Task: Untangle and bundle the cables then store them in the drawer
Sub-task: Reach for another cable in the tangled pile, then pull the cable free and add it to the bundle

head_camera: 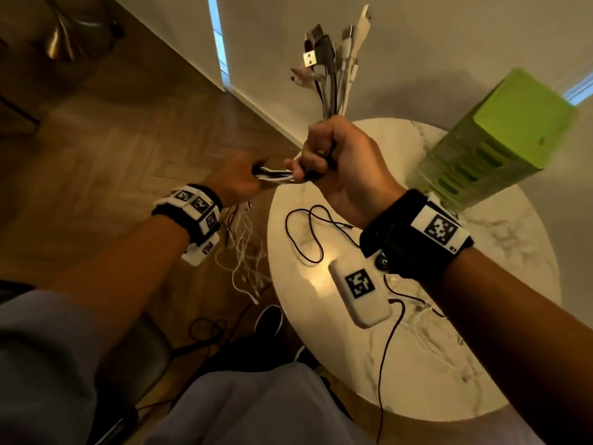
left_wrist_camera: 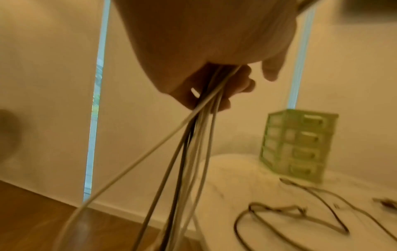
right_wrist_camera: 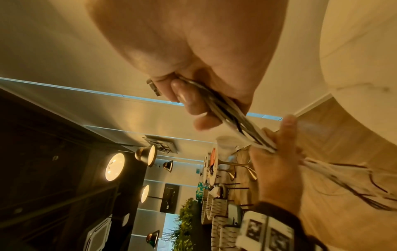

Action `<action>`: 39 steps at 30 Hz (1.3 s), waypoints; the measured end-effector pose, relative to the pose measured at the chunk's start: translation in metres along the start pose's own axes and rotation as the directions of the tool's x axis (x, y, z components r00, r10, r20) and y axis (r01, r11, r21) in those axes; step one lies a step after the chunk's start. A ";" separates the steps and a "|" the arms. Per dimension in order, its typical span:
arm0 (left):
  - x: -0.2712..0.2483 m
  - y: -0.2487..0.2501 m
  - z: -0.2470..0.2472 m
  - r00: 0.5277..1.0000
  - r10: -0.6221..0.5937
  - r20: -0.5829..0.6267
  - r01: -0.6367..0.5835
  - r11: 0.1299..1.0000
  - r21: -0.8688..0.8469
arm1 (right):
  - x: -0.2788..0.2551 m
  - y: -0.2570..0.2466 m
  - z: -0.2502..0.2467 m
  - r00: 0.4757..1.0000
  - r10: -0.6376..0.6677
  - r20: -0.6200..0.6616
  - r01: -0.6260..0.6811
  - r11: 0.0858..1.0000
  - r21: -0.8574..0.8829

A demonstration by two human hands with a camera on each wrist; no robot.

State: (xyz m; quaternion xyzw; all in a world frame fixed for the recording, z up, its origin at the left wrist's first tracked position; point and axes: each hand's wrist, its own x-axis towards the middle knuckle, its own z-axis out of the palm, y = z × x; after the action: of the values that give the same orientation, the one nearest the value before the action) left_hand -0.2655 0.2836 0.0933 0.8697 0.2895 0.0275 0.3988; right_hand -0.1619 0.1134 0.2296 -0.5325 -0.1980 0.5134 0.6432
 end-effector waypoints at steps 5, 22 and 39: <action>-0.019 -0.011 0.047 0.971 -0.033 0.235 0.042 0.998 -0.036 | 0.015 0.005 -0.006 0.994 -0.099 -0.047 0.096 0.994 -0.060; 0.016 0.122 0.052 0.862 0.359 0.357 -0.126 0.835 -0.536 | -0.008 0.079 -0.095 1.000 -0.015 -0.018 0.007 0.918 -0.396; 0.046 0.164 0.111 0.759 0.269 0.593 0.126 0.833 -0.539 | 0.014 0.168 -0.171 0.972 0.168 -0.162 -0.232 0.622 -0.747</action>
State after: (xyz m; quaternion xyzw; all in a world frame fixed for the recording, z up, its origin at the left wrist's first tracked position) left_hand -0.1173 0.1475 0.1257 0.6836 0.0782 -0.1764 0.7039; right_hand -0.0946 0.0276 0.0157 -0.7910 -0.3100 0.4299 0.3056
